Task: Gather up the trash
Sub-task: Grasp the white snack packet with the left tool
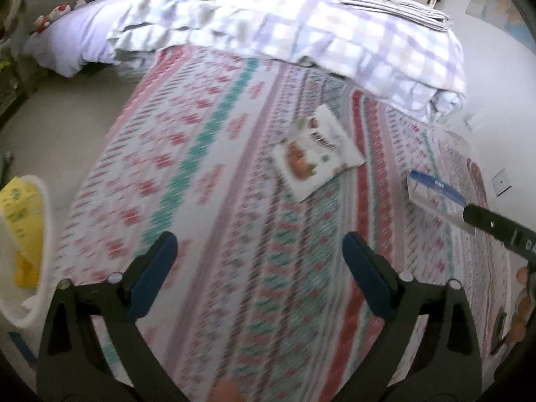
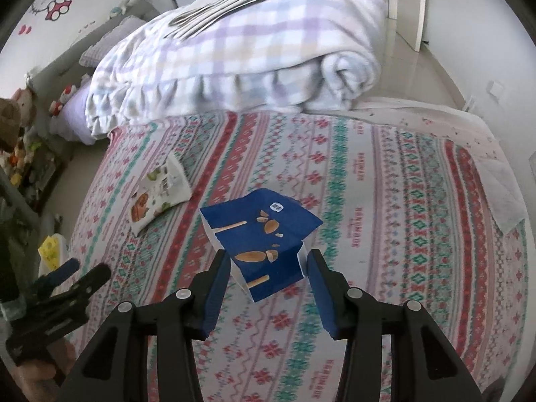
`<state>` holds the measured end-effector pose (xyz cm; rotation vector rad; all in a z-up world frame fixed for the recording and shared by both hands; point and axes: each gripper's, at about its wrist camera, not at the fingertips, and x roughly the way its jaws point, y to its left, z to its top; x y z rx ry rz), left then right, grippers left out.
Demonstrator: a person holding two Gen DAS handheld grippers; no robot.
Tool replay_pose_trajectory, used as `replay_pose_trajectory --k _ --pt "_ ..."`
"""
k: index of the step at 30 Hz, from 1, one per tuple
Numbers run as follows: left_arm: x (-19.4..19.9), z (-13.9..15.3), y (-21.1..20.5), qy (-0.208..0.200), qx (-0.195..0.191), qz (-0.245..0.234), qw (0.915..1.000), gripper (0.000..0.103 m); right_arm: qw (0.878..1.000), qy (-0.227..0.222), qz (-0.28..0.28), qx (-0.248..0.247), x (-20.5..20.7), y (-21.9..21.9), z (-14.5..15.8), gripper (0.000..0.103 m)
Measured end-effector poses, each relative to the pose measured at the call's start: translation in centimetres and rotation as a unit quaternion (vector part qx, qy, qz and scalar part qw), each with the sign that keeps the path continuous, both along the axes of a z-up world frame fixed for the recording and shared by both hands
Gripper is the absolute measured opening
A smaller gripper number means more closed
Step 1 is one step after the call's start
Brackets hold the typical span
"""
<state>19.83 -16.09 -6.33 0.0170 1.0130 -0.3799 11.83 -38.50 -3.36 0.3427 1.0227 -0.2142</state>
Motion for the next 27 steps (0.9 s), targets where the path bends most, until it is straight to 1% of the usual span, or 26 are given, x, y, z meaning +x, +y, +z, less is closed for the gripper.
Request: replay_pose_trajectory --k 3,7,11,12,13,15,16,17,18,19,20,23,27 --pt "0.5 -0.5 -1.3 -0.013 -0.015 0.000 0.9998 0.090 1.000 -0.002 -0.006 0.003 -0.5 -1.1 0.0 0.048" --pt "1.4 -1.0 -2.3 -0.025 -0.040 0.011 0.9988 0.079 1.000 -0.003 -0.011 0.008 -0.8 -2.1 0.0 0.048" --pt "2.1 -1.3 -2.7 -0.040 -0.047 0.022 0.9978 0.067 1.000 -0.006 -0.011 0.013 -0.8 -2.6 0.1 0.048" --pt "2.3 -1.5 -2.8 -0.038 -0.050 0.021 0.9978 0.065 1.000 -0.006 -0.010 0.013 -0.8 -2.7 0.1 0.048" --pt "2.4 -1.7 -2.8 -0.035 -0.050 0.020 0.9979 0.061 1.000 -0.007 -0.009 0.014 -0.8 -2.7 0.1 0.048" --pt "2.4 -1.7 -3.3 -0.047 -0.039 0.016 0.9980 0.055 1.000 -0.007 -0.008 0.014 -0.6 -2.8 0.1 0.048" --pt "2.4 -1.7 -3.4 -0.053 -0.032 0.015 0.9980 0.049 1.000 -0.007 -0.007 0.013 -0.6 -2.7 0.0 0.048" --pt "2.4 -1.8 -3.6 -0.052 -0.029 0.012 0.9981 0.038 1.000 -0.007 -0.006 0.013 -0.6 -2.7 0.0 0.048" --pt "2.5 -1.8 -3.6 -0.052 -0.030 0.010 0.9982 0.030 1.000 -0.007 -0.005 0.013 -0.5 -2.7 0.0 0.048" --pt "2.5 -1.8 -3.7 -0.050 -0.027 0.009 0.9983 0.023 1.000 -0.006 -0.004 0.013 -0.5 -2.7 -0.1 0.048" --pt "2.5 -1.8 -3.7 -0.052 -0.026 0.009 0.9983 0.019 1.000 -0.006 -0.004 0.013 -0.5 -2.7 -0.1 0.048" --pt "2.2 -1.7 -3.7 -0.055 -0.024 0.002 0.9982 0.015 1.000 -0.005 -0.005 0.012 -0.5 -2.7 -0.1 0.047" --pt "1.7 -1.3 -3.9 -0.050 -0.023 -0.008 0.9984 0.013 1.000 -0.008 -0.007 0.010 -0.5 -2.6 0.2 0.046"
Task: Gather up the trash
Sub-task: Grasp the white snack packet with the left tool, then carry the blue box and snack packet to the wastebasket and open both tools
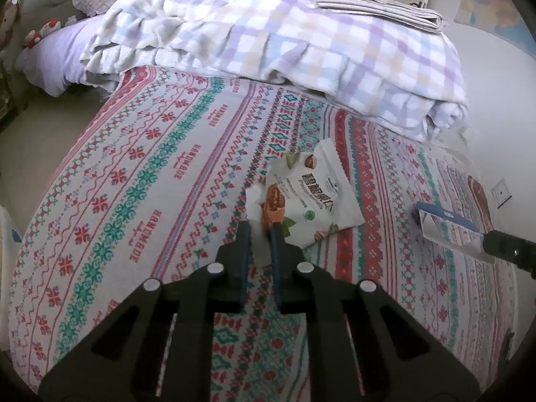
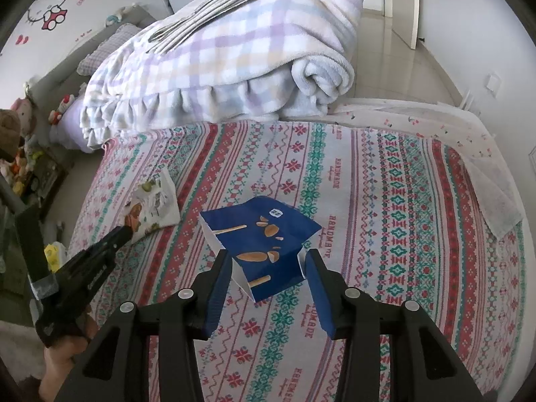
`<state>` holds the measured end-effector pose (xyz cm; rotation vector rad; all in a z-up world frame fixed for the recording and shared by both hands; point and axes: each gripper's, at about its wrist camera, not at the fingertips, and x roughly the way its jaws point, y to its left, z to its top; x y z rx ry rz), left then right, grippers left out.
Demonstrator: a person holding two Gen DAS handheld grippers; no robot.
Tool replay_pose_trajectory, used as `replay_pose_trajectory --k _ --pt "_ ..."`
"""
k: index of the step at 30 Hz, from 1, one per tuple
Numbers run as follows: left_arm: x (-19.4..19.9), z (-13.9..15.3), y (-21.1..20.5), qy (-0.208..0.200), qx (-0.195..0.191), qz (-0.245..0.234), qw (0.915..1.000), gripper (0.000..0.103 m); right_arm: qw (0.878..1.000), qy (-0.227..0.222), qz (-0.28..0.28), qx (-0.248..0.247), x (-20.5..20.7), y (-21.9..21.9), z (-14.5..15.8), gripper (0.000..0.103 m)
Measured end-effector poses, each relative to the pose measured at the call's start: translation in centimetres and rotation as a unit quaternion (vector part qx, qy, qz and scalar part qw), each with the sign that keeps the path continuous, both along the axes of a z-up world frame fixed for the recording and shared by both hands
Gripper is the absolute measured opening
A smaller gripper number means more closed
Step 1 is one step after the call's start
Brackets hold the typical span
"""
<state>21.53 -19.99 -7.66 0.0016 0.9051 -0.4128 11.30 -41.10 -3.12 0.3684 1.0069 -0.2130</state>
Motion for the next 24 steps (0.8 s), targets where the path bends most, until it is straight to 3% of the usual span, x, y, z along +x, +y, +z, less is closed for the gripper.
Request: replay_pose_trajectory --k 12,13,14,21,23,24 --pt "-2.2 2.8 2.3 -0.015 0.008 -0.003 0.9999 0.011 1.000 -0.015 0.007 -0.003 -1.0 1.1 1.7 0.028" --pt "-2.4 3.0 2.6 -0.016 0.009 -0.003 0.9998 0.011 1.000 -0.016 0.008 -0.001 -1.1 1.2 1.8 0.014" --pt "-2.5 3.2 2.9 -0.016 0.010 -0.002 0.9998 0.011 1.000 -0.017 0.010 0.002 -1.2 1.2 1.9 0.011" --pt "-3.1 4.6 4.7 -0.019 0.010 0.004 0.9998 0.010 1.000 -0.025 0.006 0.009 -1.9 1.3 2.4 0.011" --pt "-3.3 4.9 5.3 -0.017 0.010 0.008 0.9998 0.010 1.000 -0.026 -0.001 0.015 -2.0 1.1 2.2 0.021" --pt "-3.3 5.0 5.5 -0.015 0.009 0.010 0.9998 0.010 1.000 -0.022 0.000 0.019 -1.9 1.1 1.9 0.038"
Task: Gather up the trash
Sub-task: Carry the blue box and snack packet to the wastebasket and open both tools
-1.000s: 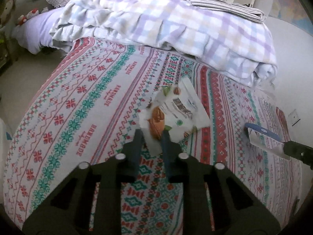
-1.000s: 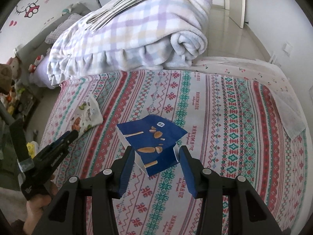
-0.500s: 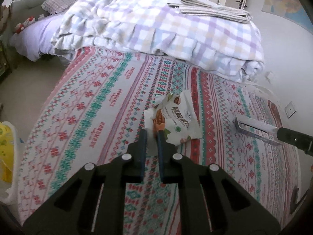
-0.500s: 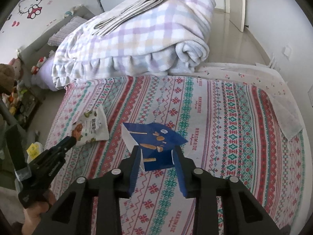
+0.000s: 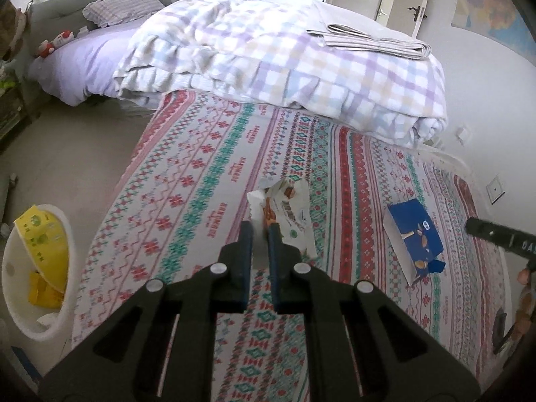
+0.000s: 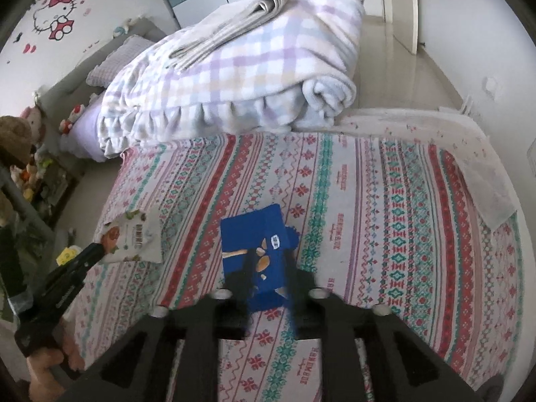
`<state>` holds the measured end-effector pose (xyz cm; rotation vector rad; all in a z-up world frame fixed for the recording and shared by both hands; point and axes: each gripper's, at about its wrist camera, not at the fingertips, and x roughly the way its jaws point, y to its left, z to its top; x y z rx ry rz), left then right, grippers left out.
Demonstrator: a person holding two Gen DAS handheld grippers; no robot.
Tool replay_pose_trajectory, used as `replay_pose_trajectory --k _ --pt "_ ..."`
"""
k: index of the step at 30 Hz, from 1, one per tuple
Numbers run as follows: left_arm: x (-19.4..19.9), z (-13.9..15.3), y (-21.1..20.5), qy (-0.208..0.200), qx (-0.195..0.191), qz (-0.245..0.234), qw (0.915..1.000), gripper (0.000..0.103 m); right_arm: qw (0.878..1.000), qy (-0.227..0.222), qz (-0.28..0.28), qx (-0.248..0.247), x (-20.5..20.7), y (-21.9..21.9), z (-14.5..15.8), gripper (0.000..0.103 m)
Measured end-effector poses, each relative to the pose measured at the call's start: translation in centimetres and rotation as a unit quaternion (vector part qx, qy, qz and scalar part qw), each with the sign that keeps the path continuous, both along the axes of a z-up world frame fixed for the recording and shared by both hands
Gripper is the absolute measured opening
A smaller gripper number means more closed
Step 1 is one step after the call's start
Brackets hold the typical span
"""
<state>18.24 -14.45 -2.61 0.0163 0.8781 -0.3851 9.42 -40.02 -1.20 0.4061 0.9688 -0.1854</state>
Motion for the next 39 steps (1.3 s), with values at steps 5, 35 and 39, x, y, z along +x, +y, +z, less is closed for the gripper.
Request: replay_pose_trajectory --k 5,35,39 --pt "-0.3 0.6 0.9 0.002 -0.001 0.004 1.0000 0.010 0.999 0.032 0.009 0.015 0.8 0.5 -2.4 0.087" --pt "-2.0 4.3 9.2 -0.021 -0.020 0.042 0.9987 0.010 0.995 0.043 0.088 -0.014 1.9 8.2 -1.2 0.051" --pt "-2.2 4.7 12.3 -0.024 -0.018 0.066 0.9974 0.010 0.993 0.026 0.112 -0.015 2.5 11.4 0.0 0.051"
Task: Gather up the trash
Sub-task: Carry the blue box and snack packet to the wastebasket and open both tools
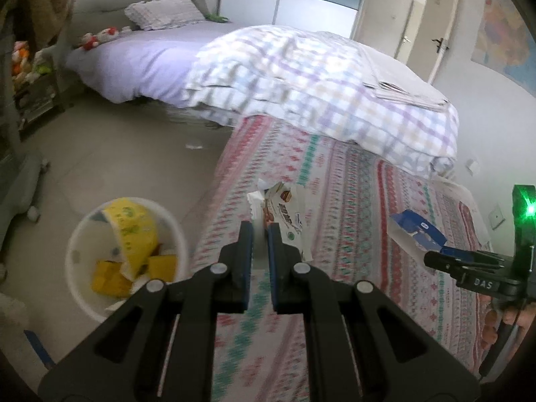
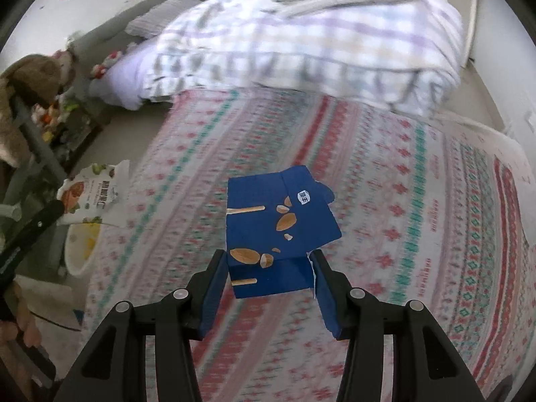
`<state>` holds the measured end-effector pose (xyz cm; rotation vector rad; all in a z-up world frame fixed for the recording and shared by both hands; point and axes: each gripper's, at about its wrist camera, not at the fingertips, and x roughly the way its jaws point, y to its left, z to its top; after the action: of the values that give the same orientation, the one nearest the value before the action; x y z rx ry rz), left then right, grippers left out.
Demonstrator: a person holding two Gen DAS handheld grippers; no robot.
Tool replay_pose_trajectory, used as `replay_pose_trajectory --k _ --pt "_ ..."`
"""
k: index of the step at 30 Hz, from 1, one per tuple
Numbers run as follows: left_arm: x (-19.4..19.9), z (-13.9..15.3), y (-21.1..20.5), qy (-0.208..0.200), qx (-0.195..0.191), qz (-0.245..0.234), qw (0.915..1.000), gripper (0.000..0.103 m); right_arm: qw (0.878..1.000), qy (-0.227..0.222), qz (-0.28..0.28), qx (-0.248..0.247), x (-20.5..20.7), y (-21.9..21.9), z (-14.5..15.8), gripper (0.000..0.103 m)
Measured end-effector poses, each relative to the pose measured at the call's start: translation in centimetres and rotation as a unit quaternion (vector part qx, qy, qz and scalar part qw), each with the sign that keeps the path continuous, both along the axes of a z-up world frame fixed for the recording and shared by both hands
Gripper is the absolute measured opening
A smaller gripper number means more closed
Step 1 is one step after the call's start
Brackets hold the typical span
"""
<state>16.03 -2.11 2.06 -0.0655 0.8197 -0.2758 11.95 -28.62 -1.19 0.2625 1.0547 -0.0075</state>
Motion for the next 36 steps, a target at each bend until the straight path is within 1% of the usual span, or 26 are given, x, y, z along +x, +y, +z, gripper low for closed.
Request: replay_pose_trajectory --k 6,10,18,24,30,31,32,33,34,35,36 --pt "-0.2 0.3 5.1 0.002 -0.004 0.043 0.9991 0.010 0.999 -0.014 0.044 -0.007 0.6 4.9 0.9 0.051" --pt "-0.3 0.4 7.7 0.005 -0.005 0.065 0.9978 0.010 0.997 -0.019 0.070 -0.008 1.1 7.8 1.2 0.051" --pt "-0.7 -0.4 12.6 0.022 0.002 0.103 0.9945 0.010 0.994 -0.027 0.110 -0.005 1.9 13.1 1.2 0.051" --pt "-0.7 -1.1 14.8 0.034 0.007 0.121 0.9921 0.010 0.992 -0.028 0.125 0.008 2.8 16.2 0.7 0.051" --pt "-0.7 -1.7 16.1 0.042 0.013 0.136 0.9897 0.011 0.989 -0.028 0.140 0.021 3.3 19.2 0.3 0.051" --pt "-0.7 -1.8 16.4 0.047 0.013 0.141 0.9888 0.018 0.989 -0.030 0.144 0.022 3.4 19.7 0.2 0.051" --pt "-0.6 -2.0 16.6 0.055 0.009 0.145 0.9879 0.034 0.988 -0.031 0.148 0.024 3.4 20.1 0.2 0.051" --pt "-0.7 -2.0 16.9 0.059 0.006 0.153 0.9865 0.043 0.988 -0.031 0.151 0.026 3.4 20.5 0.2 0.051" --pt "-0.8 -2.0 17.2 0.059 0.005 0.160 0.9854 0.062 0.987 -0.031 0.154 0.028 3.5 20.9 0.3 0.051" --pt "-1.0 -1.9 17.5 0.060 0.006 0.168 0.9840 0.072 0.987 -0.030 0.157 0.031 3.6 21.3 0.2 0.051" --pt "-1.1 -1.8 17.7 0.063 0.009 0.173 0.9828 0.074 0.986 -0.028 0.160 0.034 3.8 21.7 0.2 0.051"
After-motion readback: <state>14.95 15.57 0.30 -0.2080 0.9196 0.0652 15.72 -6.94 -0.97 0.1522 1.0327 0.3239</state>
